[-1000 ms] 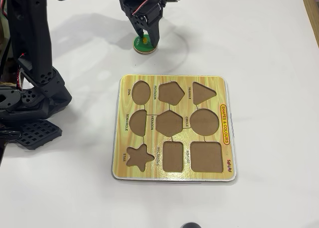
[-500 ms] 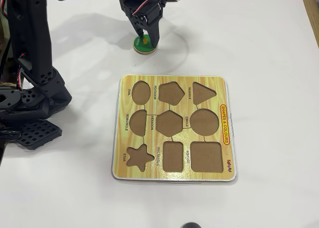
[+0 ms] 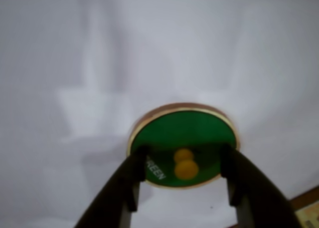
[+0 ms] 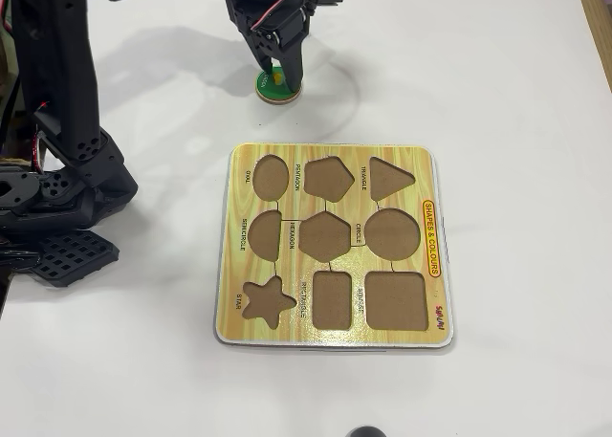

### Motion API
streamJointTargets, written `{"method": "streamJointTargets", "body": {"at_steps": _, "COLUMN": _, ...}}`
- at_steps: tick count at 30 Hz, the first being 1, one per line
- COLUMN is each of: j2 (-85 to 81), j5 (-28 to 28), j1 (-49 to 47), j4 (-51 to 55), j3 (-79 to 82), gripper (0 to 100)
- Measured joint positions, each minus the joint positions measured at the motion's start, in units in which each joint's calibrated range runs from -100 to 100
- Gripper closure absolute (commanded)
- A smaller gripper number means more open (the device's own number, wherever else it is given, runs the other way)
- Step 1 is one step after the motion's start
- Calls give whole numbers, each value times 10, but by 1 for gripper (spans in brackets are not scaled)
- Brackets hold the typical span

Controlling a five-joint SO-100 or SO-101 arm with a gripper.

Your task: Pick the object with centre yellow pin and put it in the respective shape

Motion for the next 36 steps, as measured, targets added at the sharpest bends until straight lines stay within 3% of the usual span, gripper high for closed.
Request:
{"method": "streamJointTargets", "body": {"at_steps": 8, "j2": -4, "j5": 0, "j1": -1, "j4": -4, "j3": 10, "gripper": 84}}
{"method": "streamJointTargets", "body": {"at_steps": 13, "j2": -4, "j5": 0, "j1": 0, "j4": -4, "j3": 11, "gripper": 99}}
{"method": "streamJointTargets", "body": {"at_steps": 36, "j2": -43, "j5": -2, "j1": 23, "j4": -3, "j3": 14, "gripper": 99}}
